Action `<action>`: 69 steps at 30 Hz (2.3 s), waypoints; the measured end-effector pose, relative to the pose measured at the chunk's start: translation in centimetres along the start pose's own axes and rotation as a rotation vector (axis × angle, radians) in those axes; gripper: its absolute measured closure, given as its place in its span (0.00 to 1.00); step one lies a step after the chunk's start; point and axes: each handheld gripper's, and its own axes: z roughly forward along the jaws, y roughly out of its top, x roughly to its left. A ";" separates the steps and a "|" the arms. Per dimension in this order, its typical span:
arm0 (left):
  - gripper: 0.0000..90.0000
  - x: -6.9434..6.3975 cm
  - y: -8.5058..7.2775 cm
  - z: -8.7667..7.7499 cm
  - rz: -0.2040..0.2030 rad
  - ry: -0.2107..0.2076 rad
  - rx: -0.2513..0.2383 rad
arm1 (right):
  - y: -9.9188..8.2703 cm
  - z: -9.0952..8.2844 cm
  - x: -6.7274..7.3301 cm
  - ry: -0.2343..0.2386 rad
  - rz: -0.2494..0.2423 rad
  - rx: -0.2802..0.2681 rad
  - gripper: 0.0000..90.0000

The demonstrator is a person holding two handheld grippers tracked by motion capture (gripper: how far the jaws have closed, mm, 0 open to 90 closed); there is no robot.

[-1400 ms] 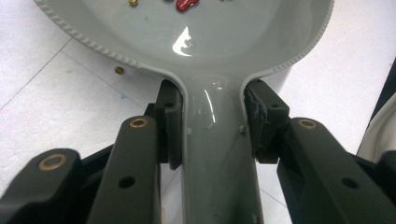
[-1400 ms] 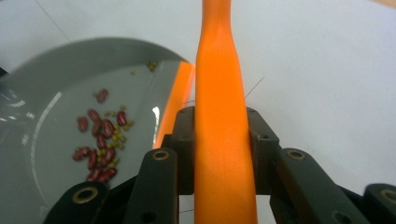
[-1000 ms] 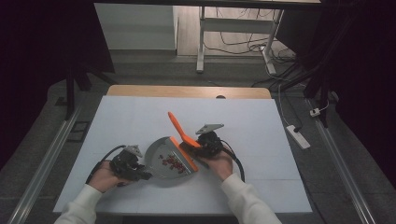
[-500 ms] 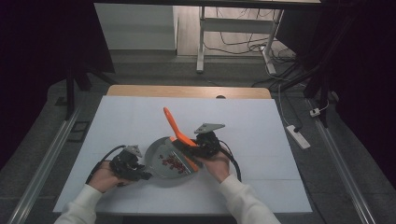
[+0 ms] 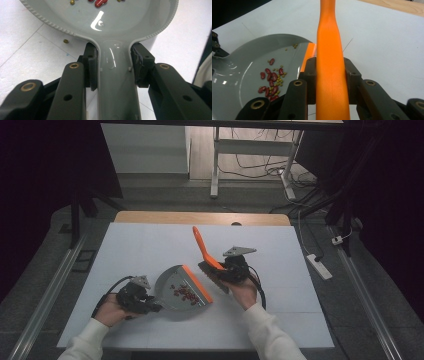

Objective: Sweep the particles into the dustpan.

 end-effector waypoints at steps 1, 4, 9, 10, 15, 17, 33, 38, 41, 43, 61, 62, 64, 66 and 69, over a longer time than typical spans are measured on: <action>0.69 0.0 -0.1 -0.1 -0.005 -0.003 -0.007 | 0.0 0.0 0.0 0.002 -0.002 -0.002 0.77; 0.69 0.1 -0.7 -0.7 -0.008 -0.001 -0.017 | 0.1 -0.1 0.2 0.007 -0.007 -0.013 0.77; 0.69 0.1 -2.0 -1.8 -0.025 0.001 -0.040 | 0.2 0.0 0.5 0.015 -0.016 -0.010 0.77; 0.69 0.0 -2.3 -2.1 -0.029 0.007 -0.040 | 0.2 0.1 0.6 0.016 -0.018 -0.009 0.77; 0.69 -0.2 -4.0 -3.4 -0.043 0.027 -0.048 | 0.2 0.6 1.3 0.030 -0.032 0.004 0.77; 0.69 -0.3 -5.0 -4.1 -0.054 0.040 -0.049 | 0.2 0.8 1.6 0.035 -0.041 0.010 0.77; 0.69 -1.0 -11.2 -8.6 -0.097 0.075 -0.006 | 0.5 4.7 4.6 0.088 -0.091 0.060 0.77; 0.69 -1.1 -12.2 -9.1 -0.103 0.080 0.010 | 0.7 5.8 5.4 0.102 -0.107 0.070 0.77; 0.69 -0.9 -12.5 -9.1 -0.112 0.078 0.009 | 0.8 6.4 5.8 0.109 -0.110 0.074 0.77; 0.69 -0.8 -12.5 -8.8 -0.115 0.076 0.012 | 0.9 6.9 6.0 0.114 -0.105 0.073 0.77; 0.69 -0.1 -11.6 -7.2 -0.119 0.050 0.034 | 1.6 9.3 10.4 0.193 -0.175 0.156 0.77; 0.69 0.0 -11.6 -7.1 -0.116 0.049 0.031 | 1.6 9.4 10.7 0.195 -0.177 0.161 0.77; 0.69 0.0 -11.5 -6.9 -0.118 0.046 0.029 | 1.6 9.5 11.3 0.208 -0.181 0.165 0.77; 0.69 0.0 -11.5 -6.9 -0.117 0.044 0.031 | 1.6 9.6 11.9 0.227 -0.178 0.168 0.77; 0.69 0.0 -11.5 -6.9 -0.121 0.045 0.026 | 1.6 9.5 12.5 0.286 -0.177 0.154 0.77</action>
